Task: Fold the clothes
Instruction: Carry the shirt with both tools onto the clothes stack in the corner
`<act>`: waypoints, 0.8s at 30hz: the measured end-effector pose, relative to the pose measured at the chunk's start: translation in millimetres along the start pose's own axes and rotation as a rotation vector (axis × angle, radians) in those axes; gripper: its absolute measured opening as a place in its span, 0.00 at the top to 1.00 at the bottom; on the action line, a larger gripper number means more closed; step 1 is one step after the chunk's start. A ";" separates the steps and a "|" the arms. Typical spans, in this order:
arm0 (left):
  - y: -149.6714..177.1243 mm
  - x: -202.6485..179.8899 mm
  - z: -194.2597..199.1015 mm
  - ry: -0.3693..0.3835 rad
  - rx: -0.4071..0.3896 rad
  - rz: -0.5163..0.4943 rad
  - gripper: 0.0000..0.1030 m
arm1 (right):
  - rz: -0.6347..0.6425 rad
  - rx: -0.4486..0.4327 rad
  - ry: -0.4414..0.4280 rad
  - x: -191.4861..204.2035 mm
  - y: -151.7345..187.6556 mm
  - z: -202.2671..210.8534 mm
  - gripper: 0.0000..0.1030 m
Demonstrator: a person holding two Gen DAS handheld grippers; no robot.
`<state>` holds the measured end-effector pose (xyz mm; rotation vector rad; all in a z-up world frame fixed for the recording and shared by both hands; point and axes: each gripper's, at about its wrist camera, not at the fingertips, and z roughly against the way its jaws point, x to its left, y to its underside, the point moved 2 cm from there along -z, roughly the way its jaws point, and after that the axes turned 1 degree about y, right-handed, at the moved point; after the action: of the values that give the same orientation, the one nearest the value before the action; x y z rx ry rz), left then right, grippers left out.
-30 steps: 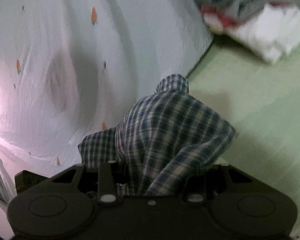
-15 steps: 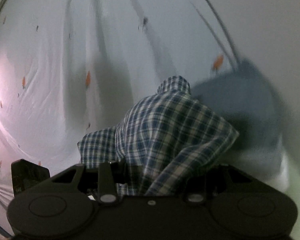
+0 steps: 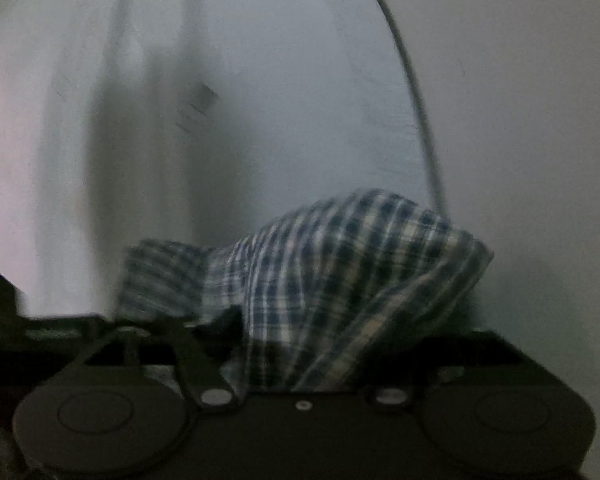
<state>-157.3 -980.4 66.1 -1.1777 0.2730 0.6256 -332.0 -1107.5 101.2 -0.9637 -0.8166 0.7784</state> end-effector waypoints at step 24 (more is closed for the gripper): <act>18.3 46.1 -26.6 -0.113 0.044 0.147 0.45 | 0.124 -0.006 0.274 7.5 46.9 -51.9 0.01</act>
<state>-128.0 -986.1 18.4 -1.0828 0.2778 0.8079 -293.1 -1103.9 42.7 -1.1065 -0.5252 0.7306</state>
